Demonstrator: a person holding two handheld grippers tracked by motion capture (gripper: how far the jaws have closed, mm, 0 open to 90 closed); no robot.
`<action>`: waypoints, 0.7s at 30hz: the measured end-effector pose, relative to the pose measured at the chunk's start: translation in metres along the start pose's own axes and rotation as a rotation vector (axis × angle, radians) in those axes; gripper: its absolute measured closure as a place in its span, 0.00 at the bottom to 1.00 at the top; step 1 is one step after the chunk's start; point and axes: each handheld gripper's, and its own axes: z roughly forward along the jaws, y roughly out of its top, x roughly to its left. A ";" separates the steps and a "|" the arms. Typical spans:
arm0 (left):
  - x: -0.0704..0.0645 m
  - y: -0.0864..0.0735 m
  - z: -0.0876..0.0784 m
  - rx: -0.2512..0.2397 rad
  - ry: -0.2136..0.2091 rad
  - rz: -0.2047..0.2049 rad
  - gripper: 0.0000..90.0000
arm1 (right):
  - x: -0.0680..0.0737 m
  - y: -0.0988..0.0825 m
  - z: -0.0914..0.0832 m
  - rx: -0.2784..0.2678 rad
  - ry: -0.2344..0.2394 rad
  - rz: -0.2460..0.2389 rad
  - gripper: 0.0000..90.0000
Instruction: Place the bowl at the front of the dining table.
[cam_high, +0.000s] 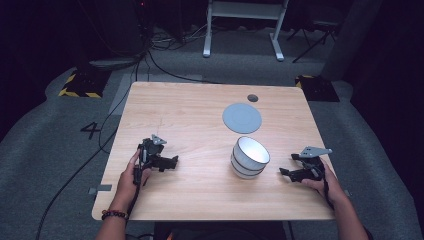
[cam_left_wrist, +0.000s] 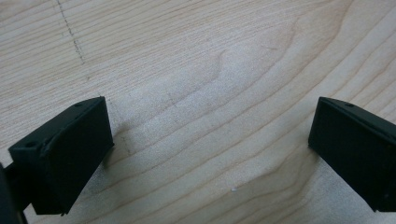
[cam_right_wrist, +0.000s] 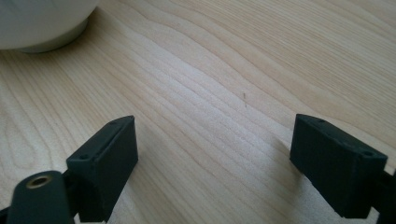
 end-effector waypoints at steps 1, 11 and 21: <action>0.000 0.000 0.000 0.001 -0.004 -0.001 0.00 | 0.000 0.000 0.000 0.000 0.000 0.000 0.17; 0.000 0.000 0.000 0.001 -0.003 0.000 0.00 | -0.001 0.000 0.000 0.003 0.005 -0.007 0.17; 0.000 0.000 0.000 0.001 -0.004 -0.001 0.00 | -0.003 0.000 -0.002 0.005 0.021 -0.024 0.18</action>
